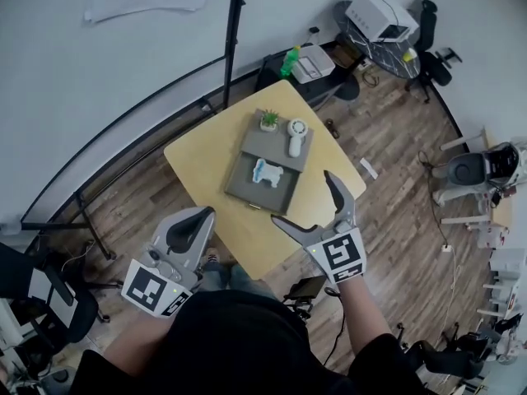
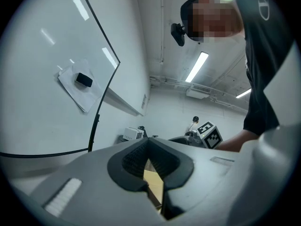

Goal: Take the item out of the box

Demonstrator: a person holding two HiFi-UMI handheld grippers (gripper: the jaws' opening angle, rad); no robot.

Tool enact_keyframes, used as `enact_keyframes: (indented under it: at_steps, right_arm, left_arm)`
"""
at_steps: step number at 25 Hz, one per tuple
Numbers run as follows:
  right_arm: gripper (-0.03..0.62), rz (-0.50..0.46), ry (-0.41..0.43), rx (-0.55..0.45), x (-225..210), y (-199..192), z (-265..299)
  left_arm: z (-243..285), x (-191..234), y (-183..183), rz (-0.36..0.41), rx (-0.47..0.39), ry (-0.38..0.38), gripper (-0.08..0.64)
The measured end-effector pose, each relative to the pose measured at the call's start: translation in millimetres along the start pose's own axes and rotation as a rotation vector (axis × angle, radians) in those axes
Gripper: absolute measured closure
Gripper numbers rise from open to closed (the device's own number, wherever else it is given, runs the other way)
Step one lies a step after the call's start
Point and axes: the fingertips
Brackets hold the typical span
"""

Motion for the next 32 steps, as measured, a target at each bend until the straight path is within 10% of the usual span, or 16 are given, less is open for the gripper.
enact_keyframes:
  at_steps: [32]
  right_arm:
    - [0.057,-0.340,0.532,0.673,14.0,-203.5,179.0]
  left_arm:
    - [-25.0,30.4,-80.2,-0.154,0.096,0.114,0.561]
Point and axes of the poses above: the fingertips, and each gripper's own axes: z forward along the fingers, x to its left, y out of its top, and after that the axes turned 4 degrees about -x, right-handed
